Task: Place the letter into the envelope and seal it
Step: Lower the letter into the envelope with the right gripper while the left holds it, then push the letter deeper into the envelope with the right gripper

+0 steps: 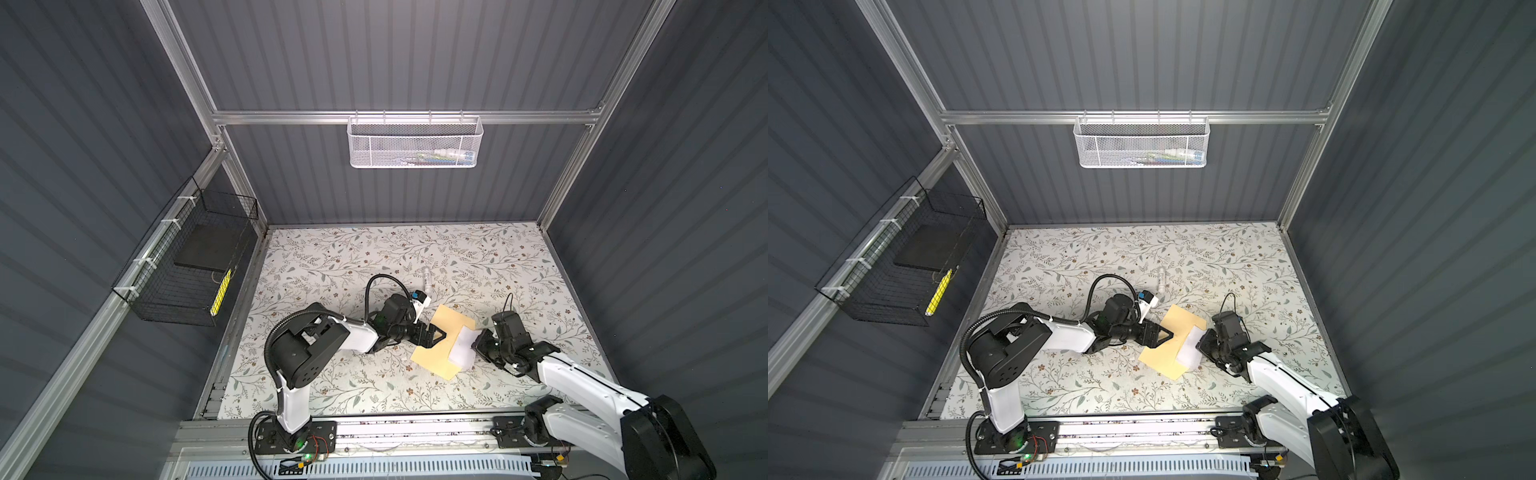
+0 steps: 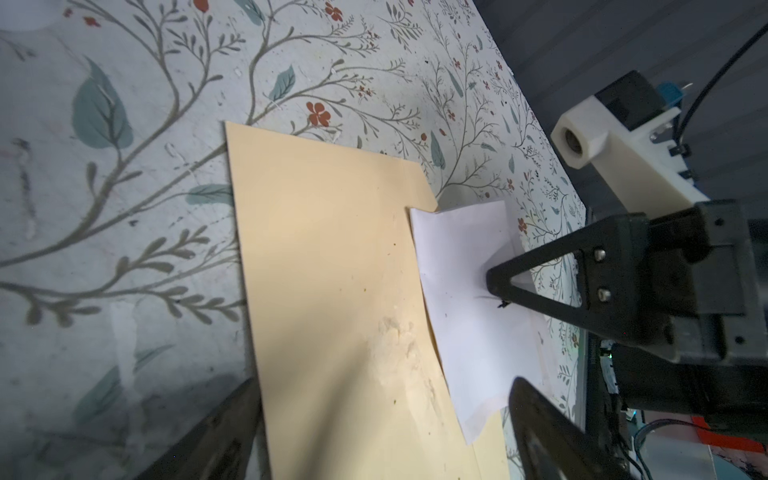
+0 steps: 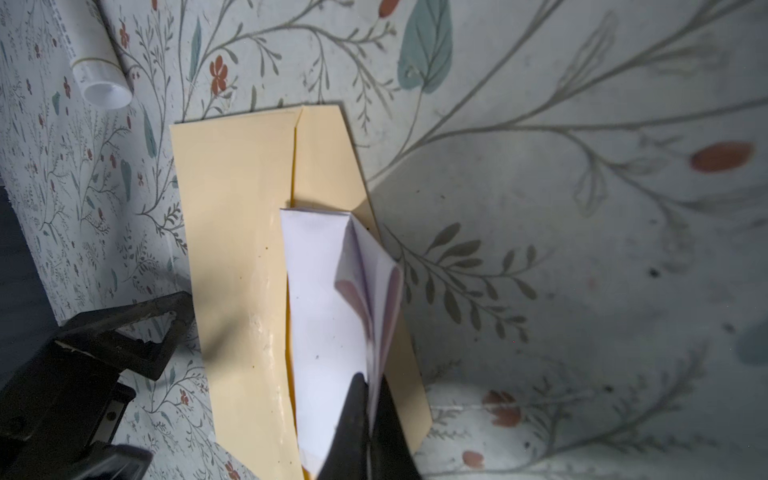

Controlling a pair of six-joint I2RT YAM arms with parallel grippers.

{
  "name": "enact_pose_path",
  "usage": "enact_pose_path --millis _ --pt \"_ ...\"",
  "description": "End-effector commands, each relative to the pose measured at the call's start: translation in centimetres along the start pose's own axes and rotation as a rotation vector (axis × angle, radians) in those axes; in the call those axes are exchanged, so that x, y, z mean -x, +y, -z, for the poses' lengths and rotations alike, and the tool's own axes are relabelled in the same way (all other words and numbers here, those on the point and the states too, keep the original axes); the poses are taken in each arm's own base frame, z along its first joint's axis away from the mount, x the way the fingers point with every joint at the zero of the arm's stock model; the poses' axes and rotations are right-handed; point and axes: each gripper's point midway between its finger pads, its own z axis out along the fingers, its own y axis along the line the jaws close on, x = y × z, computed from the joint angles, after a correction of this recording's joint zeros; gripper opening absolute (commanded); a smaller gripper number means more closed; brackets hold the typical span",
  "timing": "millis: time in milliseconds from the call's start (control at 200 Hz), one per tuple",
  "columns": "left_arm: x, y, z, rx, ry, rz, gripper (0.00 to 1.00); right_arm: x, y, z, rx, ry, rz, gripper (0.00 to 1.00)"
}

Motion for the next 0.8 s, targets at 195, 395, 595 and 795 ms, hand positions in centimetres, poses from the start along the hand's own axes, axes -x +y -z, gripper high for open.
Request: enact_pose_path --millis 195,395,595,795 --pt "-5.5 1.7 -0.4 0.03 0.155 0.122 0.89 0.4 1.2 -0.1 0.025 -0.012 0.021 0.0" --pt "-5.0 1.2 -0.4 0.008 0.144 0.114 0.89 0.5 1.5 0.2 0.038 -0.017 0.044 0.0" --pt "-4.8 0.9 -0.7 -0.019 0.126 0.128 0.88 -0.6 2.3 -1.5 0.11 0.045 0.018 0.0" --pt "-4.8 0.8 -0.8 -0.027 0.133 0.113 0.87 -0.8 4.6 -1.9 0.199 0.086 0.096 0.0"
